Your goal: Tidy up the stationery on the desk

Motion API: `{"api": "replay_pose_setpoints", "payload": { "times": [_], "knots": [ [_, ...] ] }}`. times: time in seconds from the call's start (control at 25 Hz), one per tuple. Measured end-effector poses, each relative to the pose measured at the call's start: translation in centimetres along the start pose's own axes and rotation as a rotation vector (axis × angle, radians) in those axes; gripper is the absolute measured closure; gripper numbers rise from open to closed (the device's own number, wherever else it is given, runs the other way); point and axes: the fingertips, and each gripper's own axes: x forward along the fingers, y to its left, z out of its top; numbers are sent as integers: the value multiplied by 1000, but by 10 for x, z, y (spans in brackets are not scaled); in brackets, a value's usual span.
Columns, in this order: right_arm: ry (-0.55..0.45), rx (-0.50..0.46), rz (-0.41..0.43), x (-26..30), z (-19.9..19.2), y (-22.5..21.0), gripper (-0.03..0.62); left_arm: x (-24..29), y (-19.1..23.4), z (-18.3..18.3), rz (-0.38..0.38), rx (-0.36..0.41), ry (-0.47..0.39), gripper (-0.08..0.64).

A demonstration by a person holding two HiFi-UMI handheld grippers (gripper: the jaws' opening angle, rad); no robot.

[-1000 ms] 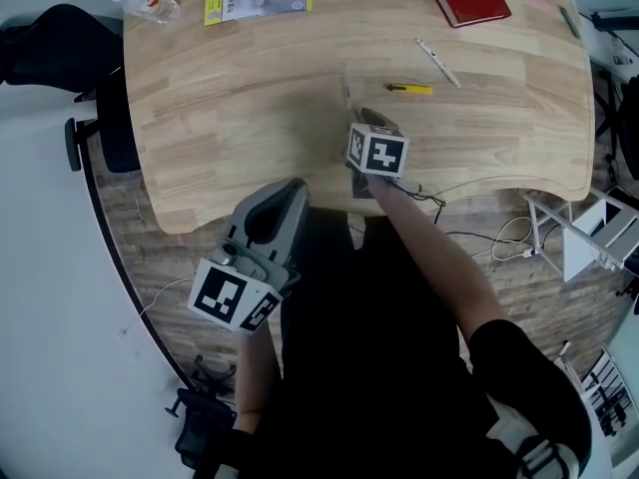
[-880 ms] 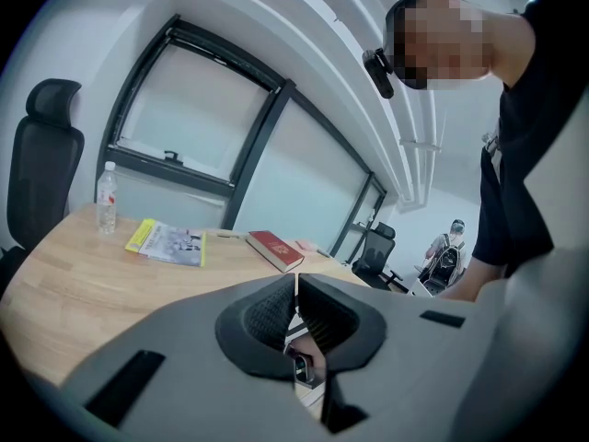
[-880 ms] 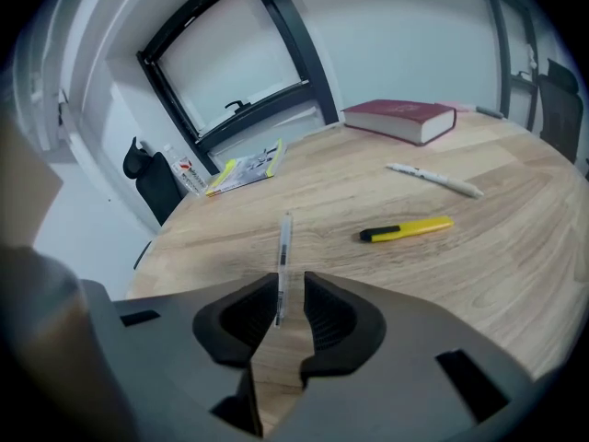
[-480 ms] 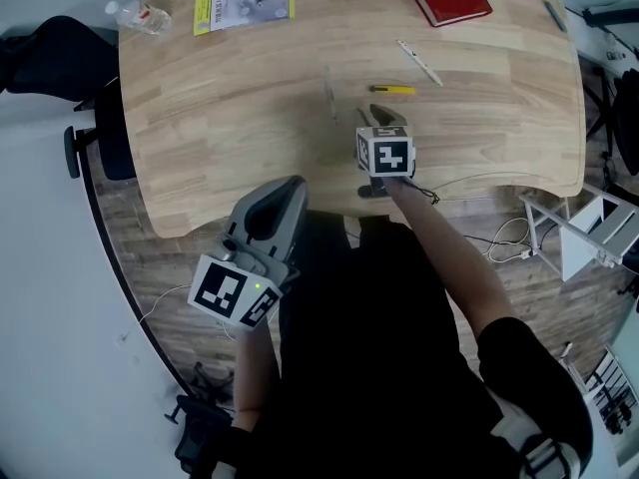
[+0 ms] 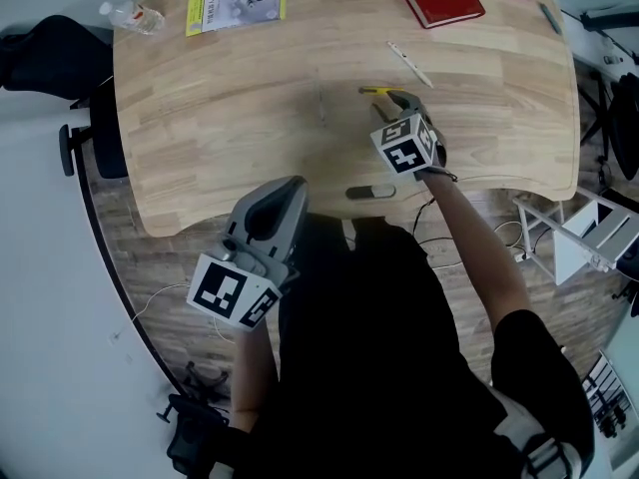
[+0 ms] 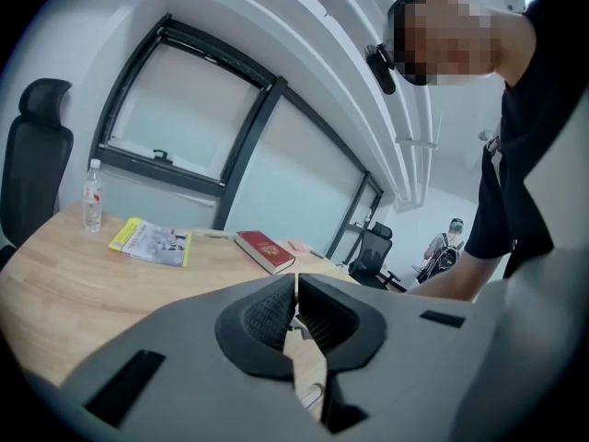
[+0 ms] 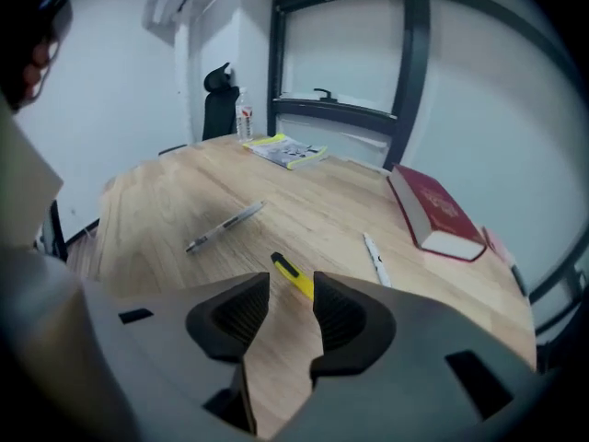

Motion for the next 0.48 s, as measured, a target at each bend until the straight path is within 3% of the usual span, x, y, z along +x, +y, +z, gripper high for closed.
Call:
{"api": "replay_pose_setpoints", "payload": {
  "times": [0.16,0.48],
  "knots": [
    [31,-152,35,8,-4,-10,431,0,-3,-3,10,-5,3,520],
    [128,-291,139,33,-14,-13,450,-5,-3,-3,26,7,-6,520]
  ]
}}
